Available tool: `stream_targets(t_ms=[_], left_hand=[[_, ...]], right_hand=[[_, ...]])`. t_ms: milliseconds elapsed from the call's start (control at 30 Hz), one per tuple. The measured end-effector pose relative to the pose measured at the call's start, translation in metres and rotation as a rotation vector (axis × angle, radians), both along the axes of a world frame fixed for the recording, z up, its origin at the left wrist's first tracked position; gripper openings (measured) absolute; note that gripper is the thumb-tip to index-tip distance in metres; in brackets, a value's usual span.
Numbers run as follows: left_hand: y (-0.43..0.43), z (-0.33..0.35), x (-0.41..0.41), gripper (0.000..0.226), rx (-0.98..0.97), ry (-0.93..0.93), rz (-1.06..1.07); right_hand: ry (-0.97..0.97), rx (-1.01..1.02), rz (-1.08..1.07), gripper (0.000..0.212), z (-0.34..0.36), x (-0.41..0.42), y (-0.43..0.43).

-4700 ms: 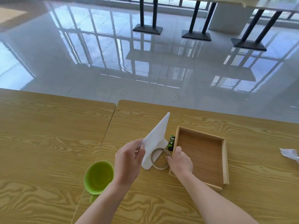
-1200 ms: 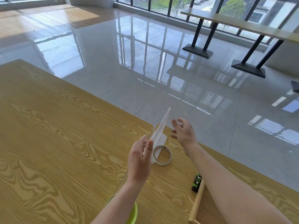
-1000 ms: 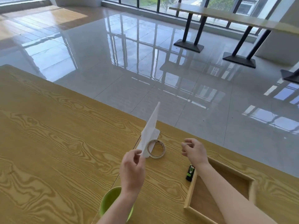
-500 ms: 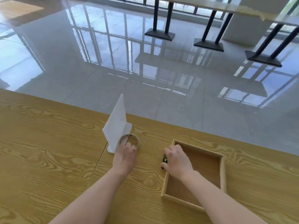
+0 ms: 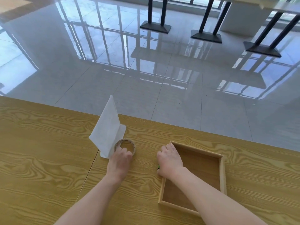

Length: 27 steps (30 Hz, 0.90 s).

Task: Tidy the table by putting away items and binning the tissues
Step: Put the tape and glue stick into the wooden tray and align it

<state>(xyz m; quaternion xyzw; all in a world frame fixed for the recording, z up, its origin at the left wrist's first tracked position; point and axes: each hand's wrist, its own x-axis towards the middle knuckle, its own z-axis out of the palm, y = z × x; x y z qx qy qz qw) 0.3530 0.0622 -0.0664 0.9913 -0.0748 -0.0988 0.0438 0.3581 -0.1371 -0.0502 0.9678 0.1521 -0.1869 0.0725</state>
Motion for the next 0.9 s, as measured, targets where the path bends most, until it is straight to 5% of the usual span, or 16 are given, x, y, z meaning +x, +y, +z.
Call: stream_targets(t_ms=[200,367,700,900], left_hand=[[-0.008,0.010,-0.007,0.011,-0.103,-0.039,-0.004],[-0.021,0.025,-0.016,0.008,-0.195,-0.096,-0.047],[-0.050,0.040,-0.040,0.011,-0.255,-0.138,-0.127],[-0.058,0.047,-0.054,0.011,-0.282,-0.164,-0.156]], right_hand=[[-0.100,0.300,-0.020,0.040,-0.002,-0.010,-0.007],[-0.218,0.577,-0.240,0.071,0.002,-0.028,-0.027],[-0.055,0.544,-0.437,0.063,-0.009,-0.038,-0.066],[-0.076,0.704,-0.434,0.083,-0.012,-0.029,-0.061]])
